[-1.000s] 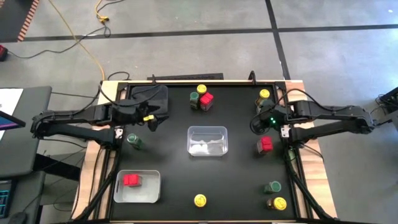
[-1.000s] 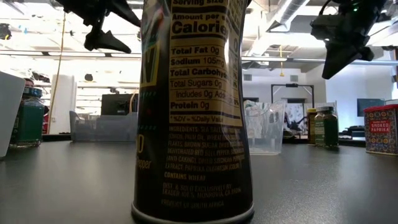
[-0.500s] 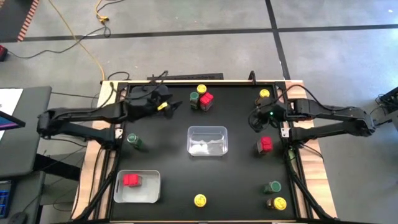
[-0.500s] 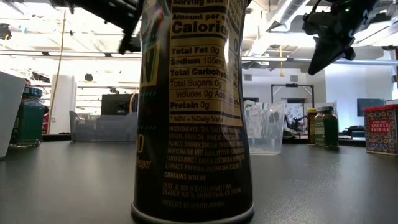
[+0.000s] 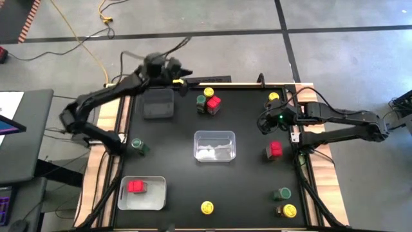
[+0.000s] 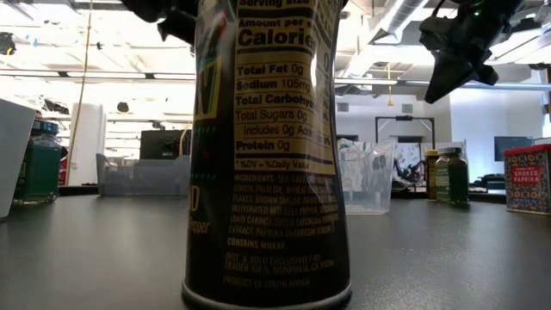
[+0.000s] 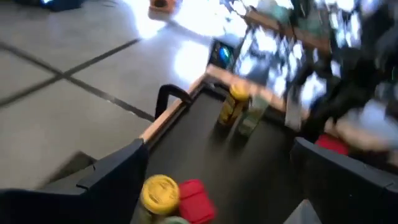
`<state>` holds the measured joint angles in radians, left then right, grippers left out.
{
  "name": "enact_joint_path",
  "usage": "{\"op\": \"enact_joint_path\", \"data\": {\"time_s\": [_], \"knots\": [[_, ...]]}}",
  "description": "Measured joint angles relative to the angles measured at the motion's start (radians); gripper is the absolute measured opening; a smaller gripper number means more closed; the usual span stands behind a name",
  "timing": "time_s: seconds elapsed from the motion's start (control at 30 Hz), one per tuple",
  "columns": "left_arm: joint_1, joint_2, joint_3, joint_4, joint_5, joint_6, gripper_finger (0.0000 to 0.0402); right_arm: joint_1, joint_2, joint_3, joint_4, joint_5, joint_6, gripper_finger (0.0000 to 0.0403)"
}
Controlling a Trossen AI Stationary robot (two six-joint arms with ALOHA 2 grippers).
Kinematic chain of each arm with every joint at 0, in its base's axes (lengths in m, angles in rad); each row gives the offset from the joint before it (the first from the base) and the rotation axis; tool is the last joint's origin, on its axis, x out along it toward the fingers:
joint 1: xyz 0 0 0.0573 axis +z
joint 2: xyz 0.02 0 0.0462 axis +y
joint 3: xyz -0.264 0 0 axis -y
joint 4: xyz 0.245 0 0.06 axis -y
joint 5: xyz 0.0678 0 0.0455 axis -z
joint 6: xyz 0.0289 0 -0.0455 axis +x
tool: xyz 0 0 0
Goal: Sort spices by type
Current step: Put the green seasoning bottle into the black bin
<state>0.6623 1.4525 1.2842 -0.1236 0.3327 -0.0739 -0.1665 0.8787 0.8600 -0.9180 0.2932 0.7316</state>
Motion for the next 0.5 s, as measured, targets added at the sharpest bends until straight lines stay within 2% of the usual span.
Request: {"op": "enact_joint_path", "data": {"time_s": [0.17, 0.27, 0.4, 0.5], "knots": [[0.007, 0.159, 0.268, -0.308, 0.022, 0.375, 0.0377, 0.000, 0.000, 0.000, 0.000, 0.000, 0.028, 0.0029], [-0.008, 0.246, 0.404, -0.482, 0.022, 0.526, 0.0377, 0.000, 0.000, 0.000, 0.000, 0.000, 0.035, 0.0029], [-0.029, 0.334, 0.519, -0.672, 0.022, 0.671, 0.0377, 0.000, 0.011, 0.000, -0.002, 0.004, 0.054, 0.0029], [-0.050, 0.381, 0.549, -0.737, 0.010, 0.743, 0.0377, 0.000, 0.025, 0.000, 0.000, 0.023, 0.055, 0.0029]]}}
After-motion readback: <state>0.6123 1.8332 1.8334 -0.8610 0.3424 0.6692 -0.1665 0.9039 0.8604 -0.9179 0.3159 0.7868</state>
